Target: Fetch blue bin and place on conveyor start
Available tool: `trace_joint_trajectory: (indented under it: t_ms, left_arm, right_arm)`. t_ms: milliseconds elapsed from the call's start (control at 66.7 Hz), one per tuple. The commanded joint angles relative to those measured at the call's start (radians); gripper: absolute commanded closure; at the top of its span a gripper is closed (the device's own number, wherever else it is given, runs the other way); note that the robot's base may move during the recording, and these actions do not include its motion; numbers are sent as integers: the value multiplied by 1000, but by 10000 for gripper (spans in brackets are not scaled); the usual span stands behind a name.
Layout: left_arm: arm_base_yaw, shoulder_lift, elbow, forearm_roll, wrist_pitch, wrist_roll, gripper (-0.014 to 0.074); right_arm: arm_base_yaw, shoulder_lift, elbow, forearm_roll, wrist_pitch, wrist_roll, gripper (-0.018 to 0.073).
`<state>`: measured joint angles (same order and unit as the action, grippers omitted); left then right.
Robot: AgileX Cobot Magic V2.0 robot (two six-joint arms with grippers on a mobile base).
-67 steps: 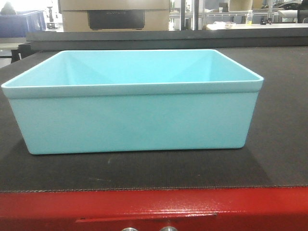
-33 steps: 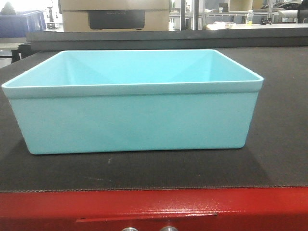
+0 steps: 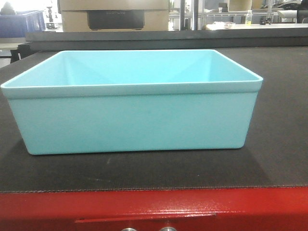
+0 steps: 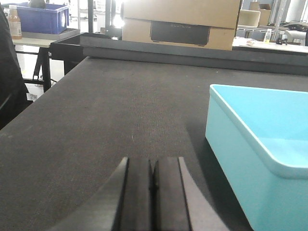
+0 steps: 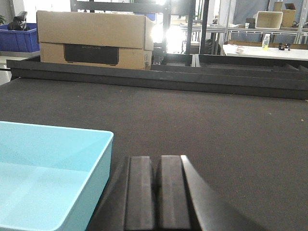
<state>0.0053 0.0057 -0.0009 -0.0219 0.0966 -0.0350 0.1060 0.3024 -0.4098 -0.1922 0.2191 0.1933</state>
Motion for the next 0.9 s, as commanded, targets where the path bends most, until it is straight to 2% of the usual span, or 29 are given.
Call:
trace_joint_trajectory:
  t_ms: [0, 225, 795, 885]
  left_arm:
    - [2, -6, 1, -10, -25, 7, 707]
    - [2, -6, 1, -10, -58, 7, 707]
    - [2, -6, 1, -10, -60, 7, 707]
    - [2, -6, 1, -10, -60, 7, 707]
  right_arm:
    - [-6, -5, 2, -11, -21, -5, 721]
    - [-6, -5, 2, -11, -26, -5, 721]
    - [-6, -5, 2, -11, -40, -5, 721]
    - [-8, -5, 9, 39, -56, -21, 721]
